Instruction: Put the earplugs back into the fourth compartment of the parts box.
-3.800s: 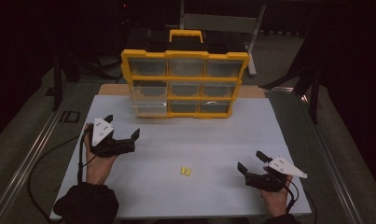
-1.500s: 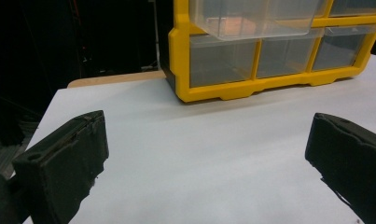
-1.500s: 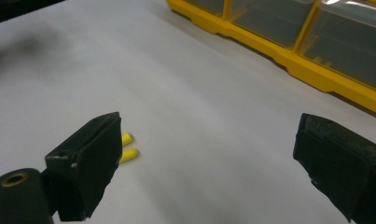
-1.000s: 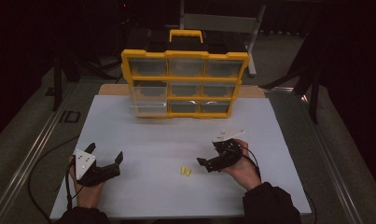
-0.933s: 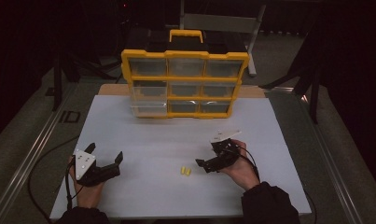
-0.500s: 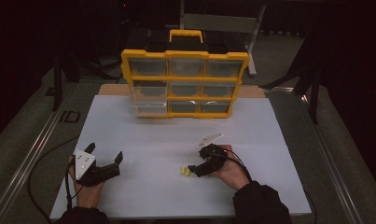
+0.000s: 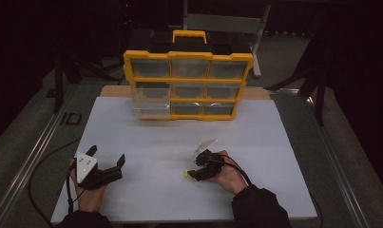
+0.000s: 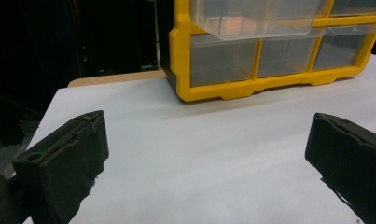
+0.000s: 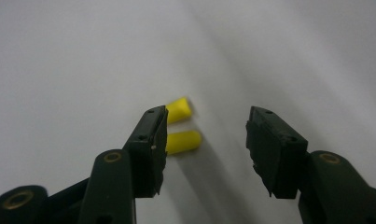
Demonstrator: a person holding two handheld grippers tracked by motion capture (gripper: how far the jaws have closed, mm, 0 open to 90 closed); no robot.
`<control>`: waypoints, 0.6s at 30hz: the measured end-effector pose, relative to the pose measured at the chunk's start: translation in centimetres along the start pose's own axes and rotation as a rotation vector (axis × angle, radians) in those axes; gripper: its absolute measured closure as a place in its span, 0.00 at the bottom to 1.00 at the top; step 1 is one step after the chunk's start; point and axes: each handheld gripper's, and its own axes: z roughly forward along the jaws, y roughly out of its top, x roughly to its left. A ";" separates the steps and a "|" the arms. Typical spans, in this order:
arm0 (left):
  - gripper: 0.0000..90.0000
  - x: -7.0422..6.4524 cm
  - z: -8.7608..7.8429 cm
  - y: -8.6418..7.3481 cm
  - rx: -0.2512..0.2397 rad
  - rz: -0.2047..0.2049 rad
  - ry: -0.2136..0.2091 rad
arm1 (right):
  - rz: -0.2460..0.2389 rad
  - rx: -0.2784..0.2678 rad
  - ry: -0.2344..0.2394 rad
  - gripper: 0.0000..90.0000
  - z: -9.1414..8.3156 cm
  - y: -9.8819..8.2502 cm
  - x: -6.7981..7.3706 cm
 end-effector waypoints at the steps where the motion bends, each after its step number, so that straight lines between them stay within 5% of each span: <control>1: 0.00 0.0 0.0 0.0 0.001 0.002 0.000 | -0.007 0.008 -0.001 0.54 0.1 0.0 0.1; 18: 0.01 -0.1 0.0 0.0 0.002 0.005 0.001 | -0.043 0.058 0.061 0.87 0.1 -0.4 1.1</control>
